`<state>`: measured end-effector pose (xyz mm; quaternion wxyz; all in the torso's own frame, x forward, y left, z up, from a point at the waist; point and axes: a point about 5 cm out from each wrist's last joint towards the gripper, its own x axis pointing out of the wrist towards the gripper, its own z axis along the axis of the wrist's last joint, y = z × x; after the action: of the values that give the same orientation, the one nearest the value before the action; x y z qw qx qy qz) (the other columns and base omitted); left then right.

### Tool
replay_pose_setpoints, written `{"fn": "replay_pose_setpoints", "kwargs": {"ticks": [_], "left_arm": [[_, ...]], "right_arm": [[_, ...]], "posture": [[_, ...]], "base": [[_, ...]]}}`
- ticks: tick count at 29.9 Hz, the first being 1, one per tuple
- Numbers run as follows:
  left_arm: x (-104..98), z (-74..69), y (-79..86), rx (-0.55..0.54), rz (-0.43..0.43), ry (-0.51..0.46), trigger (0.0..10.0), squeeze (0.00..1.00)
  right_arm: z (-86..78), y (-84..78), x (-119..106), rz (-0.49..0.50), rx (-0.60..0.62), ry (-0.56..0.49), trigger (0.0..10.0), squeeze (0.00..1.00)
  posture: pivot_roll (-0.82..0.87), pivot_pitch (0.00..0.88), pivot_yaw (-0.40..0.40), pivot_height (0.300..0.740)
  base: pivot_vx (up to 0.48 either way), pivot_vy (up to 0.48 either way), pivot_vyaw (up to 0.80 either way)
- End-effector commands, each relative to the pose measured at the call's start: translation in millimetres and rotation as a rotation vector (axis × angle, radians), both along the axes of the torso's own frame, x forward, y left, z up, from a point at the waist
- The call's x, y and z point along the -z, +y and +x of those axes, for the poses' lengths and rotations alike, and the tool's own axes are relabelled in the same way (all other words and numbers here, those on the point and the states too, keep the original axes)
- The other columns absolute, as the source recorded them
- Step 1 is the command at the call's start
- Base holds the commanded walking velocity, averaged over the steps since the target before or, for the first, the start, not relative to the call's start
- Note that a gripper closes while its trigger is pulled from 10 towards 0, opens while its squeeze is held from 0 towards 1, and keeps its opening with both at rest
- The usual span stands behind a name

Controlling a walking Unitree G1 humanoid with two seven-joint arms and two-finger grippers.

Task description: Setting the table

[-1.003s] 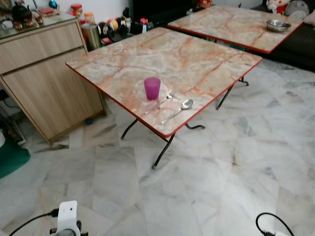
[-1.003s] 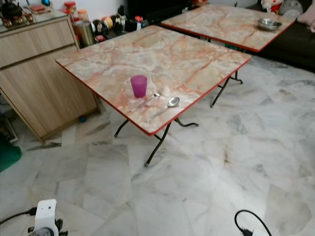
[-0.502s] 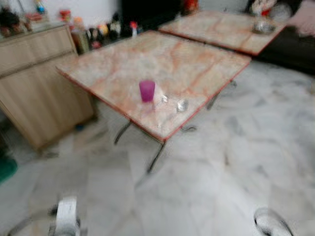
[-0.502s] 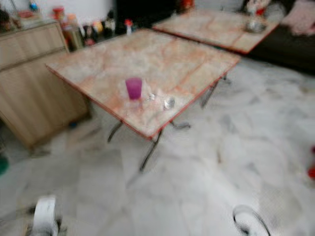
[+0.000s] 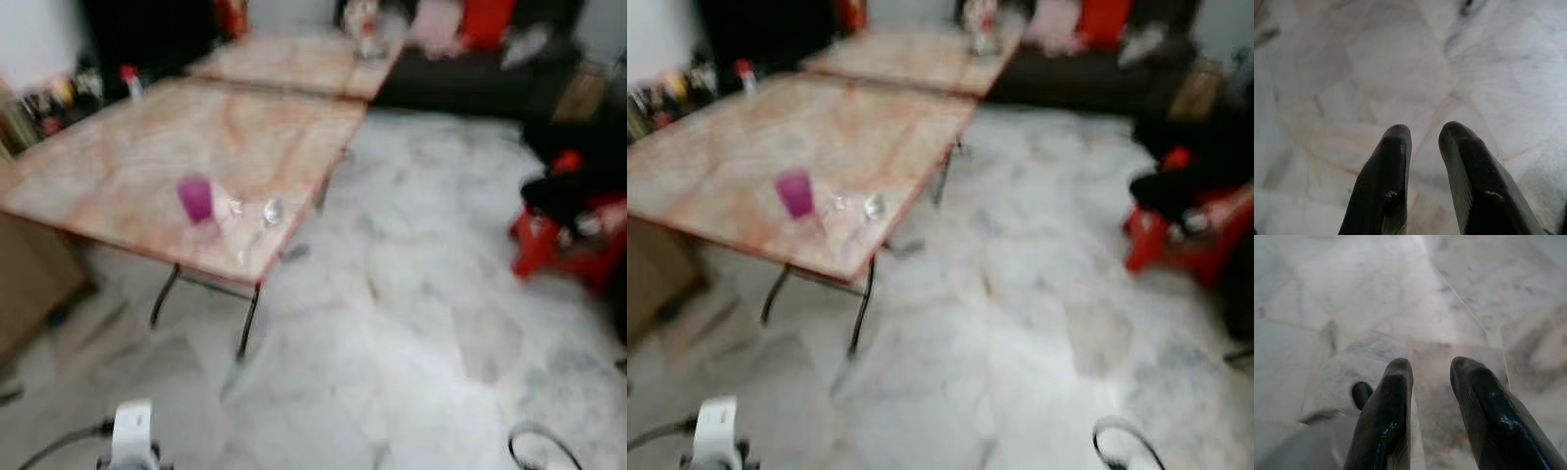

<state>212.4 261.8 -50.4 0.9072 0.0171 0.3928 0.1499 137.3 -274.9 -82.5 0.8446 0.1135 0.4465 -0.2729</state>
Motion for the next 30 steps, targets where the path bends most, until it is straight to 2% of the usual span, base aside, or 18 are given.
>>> {"fn": "replay_pose_setpoints", "kwargs": {"ticks": [1, 5, 9, 17, 30], "left_arm": [[1.2, 0.4, -3.9, 0.005, -0.004, 0.006, 10.0, 0.0], [1.3, 0.4, -4.1, 0.0, -0.009, 0.001, 10.0, 0.0], [1.1, 0.6, -3.9, 0.002, -0.005, 0.001, 10.0, 0.0], [0.7, 0.9, -3.5, 0.003, -0.001, -0.001, 10.0, 0.0], [-0.1, 1.5, -3.5, 0.003, 0.002, -0.016, 10.0, 0.0]], "right_arm": [[-0.4, -2.6, -0.8, -0.005, 0.004, 0.0, 10.0, 0.0], [-0.3, -2.7, -0.9, -0.005, 0.003, 0.0, 10.0, 0.0], [-0.1, -2.6, -0.9, -0.005, 0.003, 0.0, 10.0, 0.0], [0.0, -2.3, -0.9, -0.005, 0.004, -0.002, 10.0, 0.0], [0.6, -2.7, -1.5, -0.01, 0.005, -0.013, 10.0, 0.0]], "posture": [[0.0, 0.057, 0.043, 0.74], [0.0, 0.056, 0.043, 0.74], [0.0, 0.054, 0.042, 0.74], [0.0, 0.053, 0.044, 0.74], [0.0, 0.05, 0.043, 0.74]], "base": [[0.0, 0.0, -0.78], [0.0, 0.0, -0.78], [0.0, 0.382, -0.78], [0.0, 0.0, -0.77], [0.0, 0.0, 0.0]]}}
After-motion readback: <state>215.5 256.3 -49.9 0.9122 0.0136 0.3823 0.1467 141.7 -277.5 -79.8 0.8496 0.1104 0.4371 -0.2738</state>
